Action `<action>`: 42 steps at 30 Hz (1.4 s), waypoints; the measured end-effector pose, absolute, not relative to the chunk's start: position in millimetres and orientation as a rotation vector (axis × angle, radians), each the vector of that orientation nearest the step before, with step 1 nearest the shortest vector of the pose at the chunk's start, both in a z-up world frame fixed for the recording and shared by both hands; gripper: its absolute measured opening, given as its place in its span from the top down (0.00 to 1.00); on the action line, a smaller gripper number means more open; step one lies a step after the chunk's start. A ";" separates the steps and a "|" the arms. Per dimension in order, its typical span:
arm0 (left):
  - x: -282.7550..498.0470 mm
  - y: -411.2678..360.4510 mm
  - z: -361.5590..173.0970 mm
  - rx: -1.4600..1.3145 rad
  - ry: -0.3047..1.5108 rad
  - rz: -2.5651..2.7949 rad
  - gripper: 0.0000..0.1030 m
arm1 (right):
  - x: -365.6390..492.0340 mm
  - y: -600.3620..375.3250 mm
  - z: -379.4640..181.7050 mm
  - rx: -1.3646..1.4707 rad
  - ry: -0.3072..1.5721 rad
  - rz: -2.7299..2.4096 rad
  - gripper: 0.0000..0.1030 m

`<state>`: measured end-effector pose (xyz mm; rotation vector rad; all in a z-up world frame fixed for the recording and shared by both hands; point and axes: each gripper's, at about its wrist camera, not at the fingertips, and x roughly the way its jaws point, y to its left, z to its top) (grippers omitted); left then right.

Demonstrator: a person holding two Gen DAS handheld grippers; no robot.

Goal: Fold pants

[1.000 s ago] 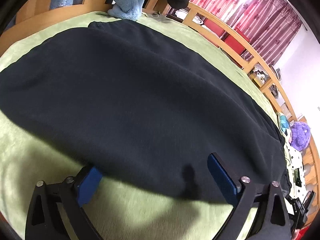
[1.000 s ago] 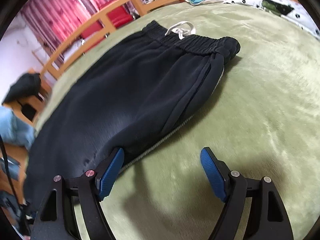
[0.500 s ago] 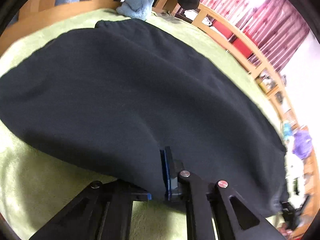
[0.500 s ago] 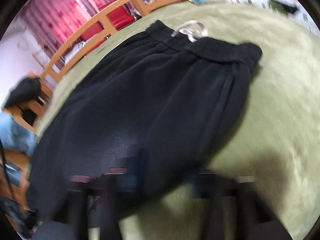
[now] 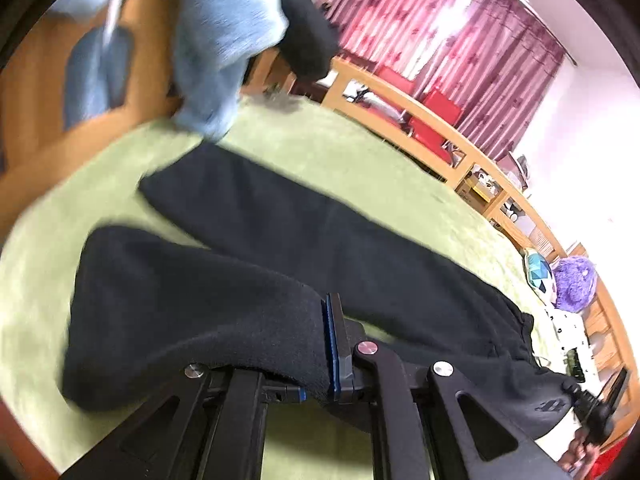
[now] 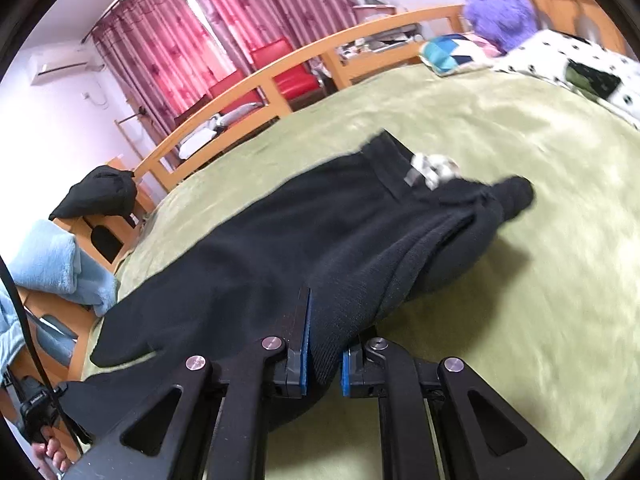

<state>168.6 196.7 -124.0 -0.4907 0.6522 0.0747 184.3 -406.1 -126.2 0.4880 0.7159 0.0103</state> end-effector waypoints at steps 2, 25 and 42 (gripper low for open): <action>190.3 191.3 -108.1 -0.464 0.617 0.072 0.92 | 219.1 -398.1 -109.3 0.443 0.703 0.022 0.89; 299.3 158.1 -131.6 -0.280 0.694 0.106 0.25 | 339.6 -355.1 -146.0 0.231 0.760 0.017 0.33; 269.2 149.9 -252.0 -0.715 0.848 0.039 0.27 | 312.9 -437.7 -249.8 0.692 0.909 -0.033 0.26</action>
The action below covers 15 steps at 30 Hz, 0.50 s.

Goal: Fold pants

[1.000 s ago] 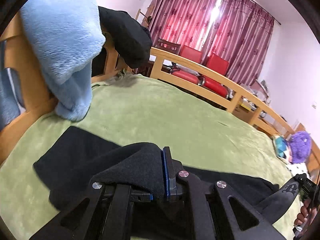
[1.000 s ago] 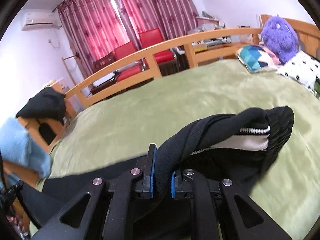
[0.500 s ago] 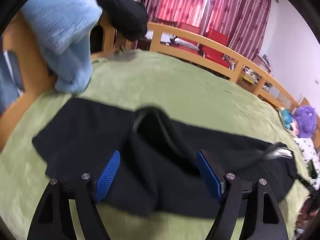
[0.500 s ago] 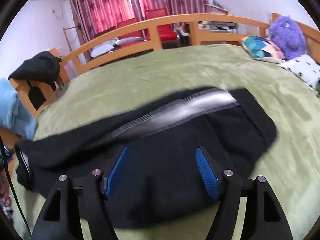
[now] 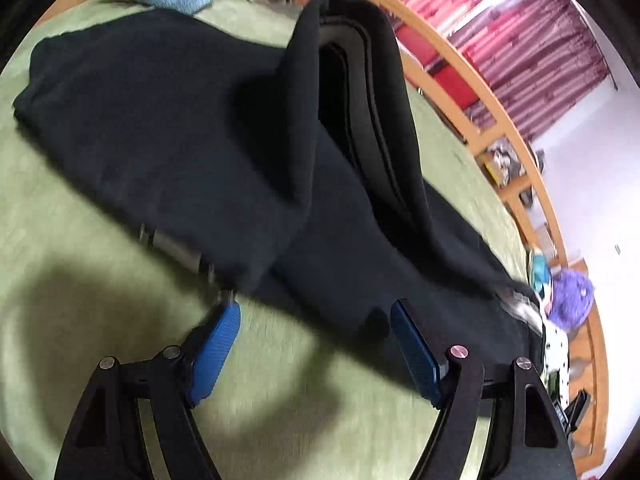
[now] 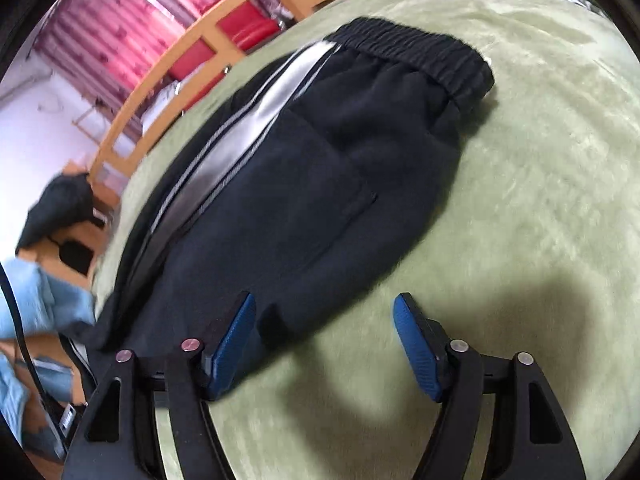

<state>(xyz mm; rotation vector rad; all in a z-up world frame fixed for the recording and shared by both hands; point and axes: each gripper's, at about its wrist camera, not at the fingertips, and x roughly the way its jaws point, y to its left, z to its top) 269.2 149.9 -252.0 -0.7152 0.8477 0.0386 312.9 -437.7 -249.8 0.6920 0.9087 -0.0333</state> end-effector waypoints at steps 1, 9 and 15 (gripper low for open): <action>275.3 152.2 -252.8 -0.721 0.847 0.054 0.27 | 321.8 -438.9 -250.1 0.704 0.908 -0.034 0.26; 304.9 153.2 -260.7 -0.777 0.841 0.167 0.45 | 369.2 -418.0 -257.8 0.659 0.862 -0.119 0.28; 292.4 161.8 -243.9 -0.792 0.821 0.174 0.90 | 372.1 -433.4 -257.8 0.784 0.806 -0.144 0.85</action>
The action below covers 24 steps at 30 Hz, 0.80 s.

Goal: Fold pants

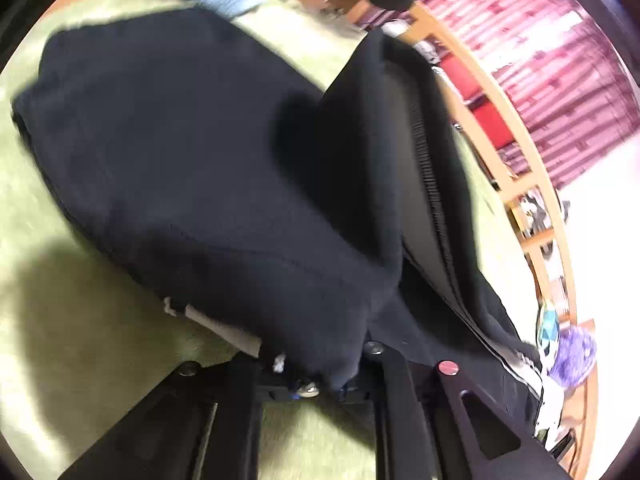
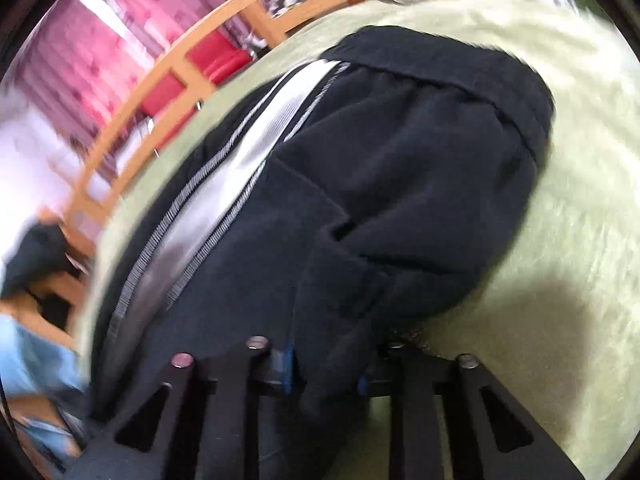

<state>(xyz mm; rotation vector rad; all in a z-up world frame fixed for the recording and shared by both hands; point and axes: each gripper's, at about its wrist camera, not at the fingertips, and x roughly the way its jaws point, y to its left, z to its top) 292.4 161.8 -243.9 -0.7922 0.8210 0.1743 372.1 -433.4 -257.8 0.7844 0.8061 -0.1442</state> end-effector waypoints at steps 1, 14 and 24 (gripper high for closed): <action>287.7 158.6 -237.2 -0.764 0.814 0.173 0.91 | 365.0 -434.2 -250.8 0.773 0.786 -0.142 0.86; 135.3 100.3 -202.1 -0.665 0.894 0.050 0.92 | 173.8 -476.8 -181.9 0.659 0.737 -0.191 0.89; 64.2 47.1 -218.4 -0.568 0.998 -0.058 0.89 | 51.8 -536.0 -192.0 0.518 0.951 -0.249 0.74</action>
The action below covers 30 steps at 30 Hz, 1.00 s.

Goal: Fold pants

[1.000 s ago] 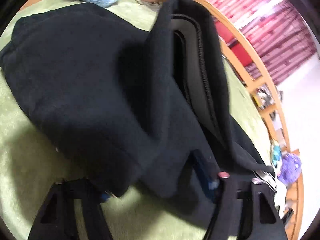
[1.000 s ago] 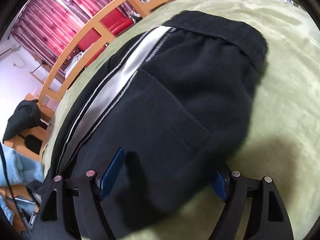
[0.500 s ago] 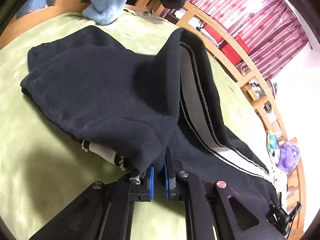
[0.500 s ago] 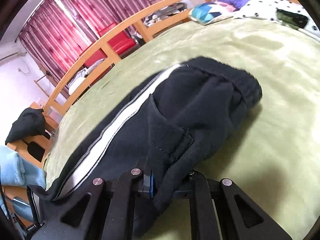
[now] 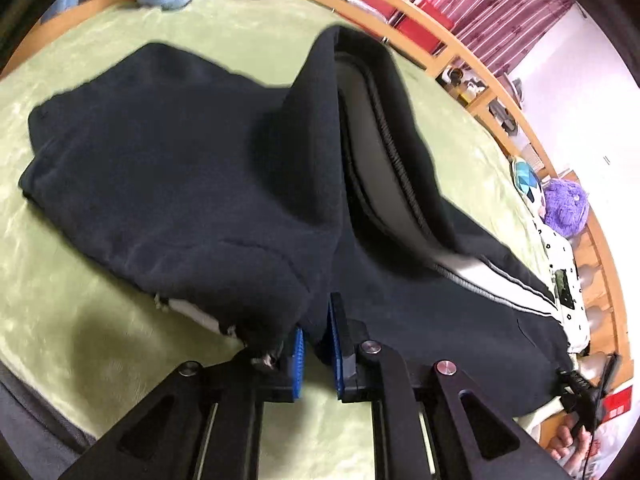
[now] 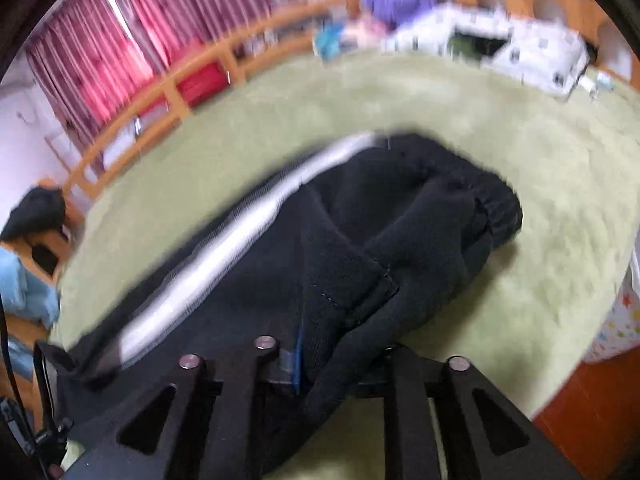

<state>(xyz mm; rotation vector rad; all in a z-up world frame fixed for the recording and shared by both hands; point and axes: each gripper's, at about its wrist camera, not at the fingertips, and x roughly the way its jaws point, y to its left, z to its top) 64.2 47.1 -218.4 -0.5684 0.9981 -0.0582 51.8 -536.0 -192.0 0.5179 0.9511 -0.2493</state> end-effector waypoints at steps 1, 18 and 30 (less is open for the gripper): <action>61.0 49.7 -217.2 -0.581 1.008 -0.064 0.86 | 51.8 -532.8 -194.5 0.487 0.984 -0.248 0.73; 51.3 48.2 -195.5 -0.347 0.881 -0.038 0.51 | 29.7 -401.5 -108.3 0.378 0.692 -0.075 0.33; 117.5 135.8 -119.4 -0.323 0.684 0.068 0.84 | 73.7 -367.9 -138.9 0.298 0.746 -0.049 0.33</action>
